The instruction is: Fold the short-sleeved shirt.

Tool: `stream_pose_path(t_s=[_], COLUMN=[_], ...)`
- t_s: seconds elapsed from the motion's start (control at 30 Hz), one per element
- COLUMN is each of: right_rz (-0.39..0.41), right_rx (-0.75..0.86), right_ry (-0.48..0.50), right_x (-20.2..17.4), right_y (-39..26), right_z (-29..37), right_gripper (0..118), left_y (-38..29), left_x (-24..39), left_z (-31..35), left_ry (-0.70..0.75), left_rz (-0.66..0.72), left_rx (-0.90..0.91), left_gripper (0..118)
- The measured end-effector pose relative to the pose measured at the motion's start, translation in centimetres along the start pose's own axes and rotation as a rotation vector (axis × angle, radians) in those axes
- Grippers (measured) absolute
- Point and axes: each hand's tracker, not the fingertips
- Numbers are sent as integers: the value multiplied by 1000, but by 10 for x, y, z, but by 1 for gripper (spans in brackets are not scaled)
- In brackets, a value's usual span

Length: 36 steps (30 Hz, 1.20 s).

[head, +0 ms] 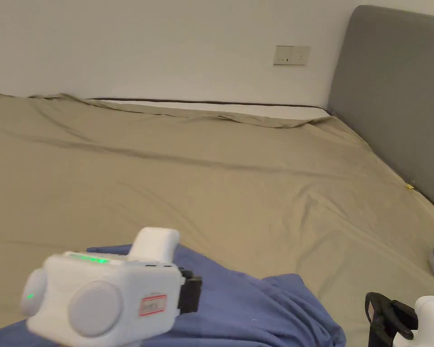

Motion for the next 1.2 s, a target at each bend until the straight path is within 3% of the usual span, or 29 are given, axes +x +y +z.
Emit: stream_pose_path(t_s=[0.07,0.17,0.23,0.33,0.37,0.4,0.43,0.5,0.57,0.67,0.73,0.77,0.8,0.83,0.97,1.07,1.13,1.17,1.2], right_rz=[22,47,46,32,38,50,58,79,96,119,133,136,135,132,94,32,-9,-44,-72], right_rx=[-20,-49,-65,-83,-88,-93,-99,-126,-152,-181,-194,-197,-202,-209,-228,-206,-250,-336,-445], right_ry=[34,69,99,164,173,179,181,191,187,189,189,189,190,193,202,191,95,92,114], right_x=[-11,-29,-41,-57,-62,-68,-73,-80,-84,-87,-89,-89,-90,-89,-74,-36,-4,14,29], right_y=[-4,-6,-7,-7,-7,-7,-8,-10,-15,-19,-21,-22,-23,-24,-21,-7,5,9,12], right_z=[-6,-15,-17,-19,-20,-20,-22,-28,-36,-44,-49,-51,-53,-57,-65,-77,-105,-133,-159], right_gripper=[3,3,3,3,3,3,3,3,3,3,3,3,3,3,3,6,110,118,118], left_y=[-22,-46,-55,-62,-62,-64,-63,-61,-58,-59,-55,-55,-56,-60,-63,-64,-64,-63,-62], left_x=[-44,-92,-125,-169,-184,-201,-214,-235,-253,-265,-243,-236,-233,-226,-209,-202,-193,-190,-188], left_z=[52,91,95,69,56,42,21,-16,-53,-93,-91,-95,-95,-92,-72,-40,-18,-14,-11], left_ry=[87,340,503,547,520,500,463,419,446,533,562,564,509,440,484,353,347,358,363], left_rz=[96,140,158,214,270,344,421,469,419,273,137,91,106,170,203,373,382,366,364], left_rx=[7,3,-46,-150,-195,-175,-183,-303,-355,-434,-350,-355,-348,-319,-309,-208,-150,-162,-159], left_gripper=[3,3,3,3,13,43,64,68,74,74,72,54,13,3,3,3,3,3,3])
